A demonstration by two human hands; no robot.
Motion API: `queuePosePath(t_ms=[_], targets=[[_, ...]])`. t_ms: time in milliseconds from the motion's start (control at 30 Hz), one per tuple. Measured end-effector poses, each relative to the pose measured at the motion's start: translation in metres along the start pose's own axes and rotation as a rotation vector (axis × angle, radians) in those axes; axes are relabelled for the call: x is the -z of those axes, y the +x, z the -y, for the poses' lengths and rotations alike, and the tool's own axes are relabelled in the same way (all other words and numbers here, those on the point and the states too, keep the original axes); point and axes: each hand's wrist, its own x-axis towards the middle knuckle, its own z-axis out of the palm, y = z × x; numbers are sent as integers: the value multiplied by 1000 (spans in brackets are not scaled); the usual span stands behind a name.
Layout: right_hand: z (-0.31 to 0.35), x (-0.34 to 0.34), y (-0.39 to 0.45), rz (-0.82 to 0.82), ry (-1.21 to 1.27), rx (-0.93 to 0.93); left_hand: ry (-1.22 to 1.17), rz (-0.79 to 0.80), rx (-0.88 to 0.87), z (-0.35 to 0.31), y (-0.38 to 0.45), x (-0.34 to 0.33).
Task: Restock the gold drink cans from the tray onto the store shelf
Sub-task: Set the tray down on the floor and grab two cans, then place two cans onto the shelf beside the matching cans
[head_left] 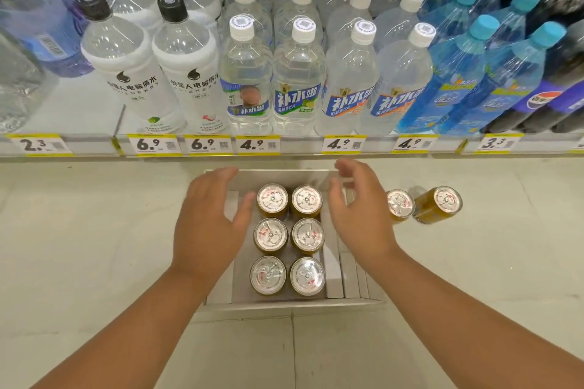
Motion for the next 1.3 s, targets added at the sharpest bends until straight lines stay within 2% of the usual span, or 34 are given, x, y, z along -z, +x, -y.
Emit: queuePosePath(t_ms=[233,433,667,800,1033,1300], targets=[[-27,-49,-9,187,-50,-211,-162,274,421,3,-3,-57],[-41,-75,-5,257,-13,-291,-305,355,512,9,2,-86],[-42,-90,7,206,13,-400,-335,422,650,3,22,-100],[-42,-86,7,196,28,-370,-326,364,629,6,17,-103],[-27,-62,0,148,147,-292,-318,272,457,2,12,-74],[53,8,15,140,115,-194,-322,206,451,-46,28,9]])
